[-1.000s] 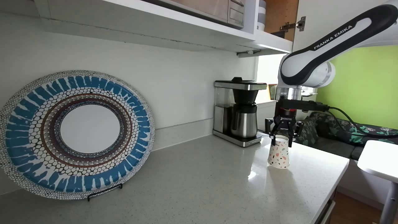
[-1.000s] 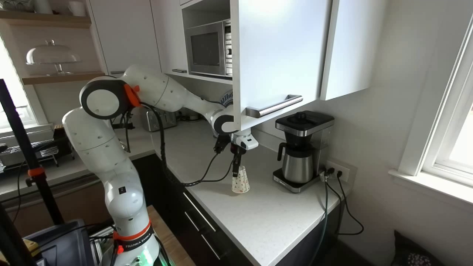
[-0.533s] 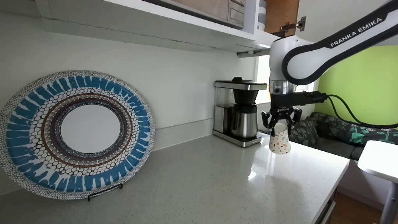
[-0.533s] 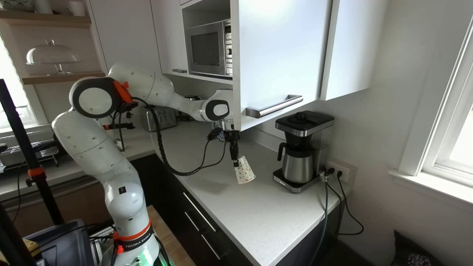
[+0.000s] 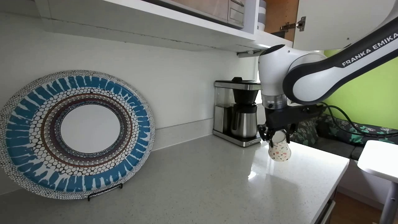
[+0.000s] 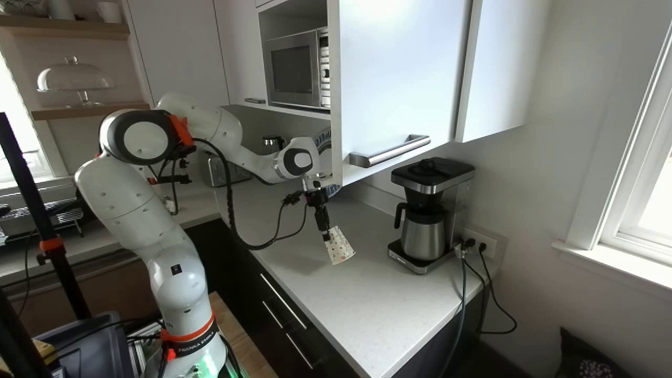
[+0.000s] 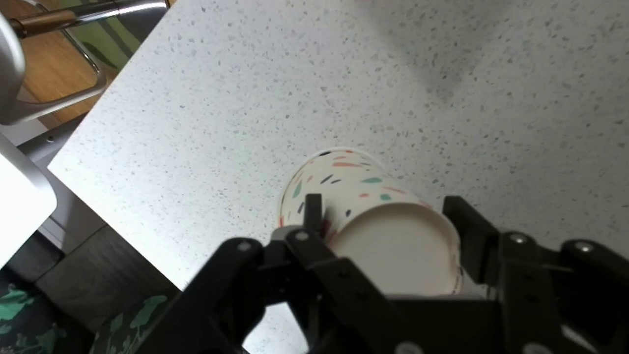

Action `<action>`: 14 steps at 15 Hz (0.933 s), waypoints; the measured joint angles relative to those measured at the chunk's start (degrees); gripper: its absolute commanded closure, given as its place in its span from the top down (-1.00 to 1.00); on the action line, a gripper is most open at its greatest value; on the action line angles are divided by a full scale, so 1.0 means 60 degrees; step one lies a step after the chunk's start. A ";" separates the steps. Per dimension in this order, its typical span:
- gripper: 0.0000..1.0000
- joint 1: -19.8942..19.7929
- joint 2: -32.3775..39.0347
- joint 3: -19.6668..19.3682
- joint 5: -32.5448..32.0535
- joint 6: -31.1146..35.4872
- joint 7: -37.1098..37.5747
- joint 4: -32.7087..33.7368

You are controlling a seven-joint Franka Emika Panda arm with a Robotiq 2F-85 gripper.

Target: Place the coffee cup upright then put it in the open upper cabinet.

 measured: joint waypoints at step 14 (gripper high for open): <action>1.00 0.0195 0.0289 -0.0155 -0.1069 0.0480 0.1031 -0.0648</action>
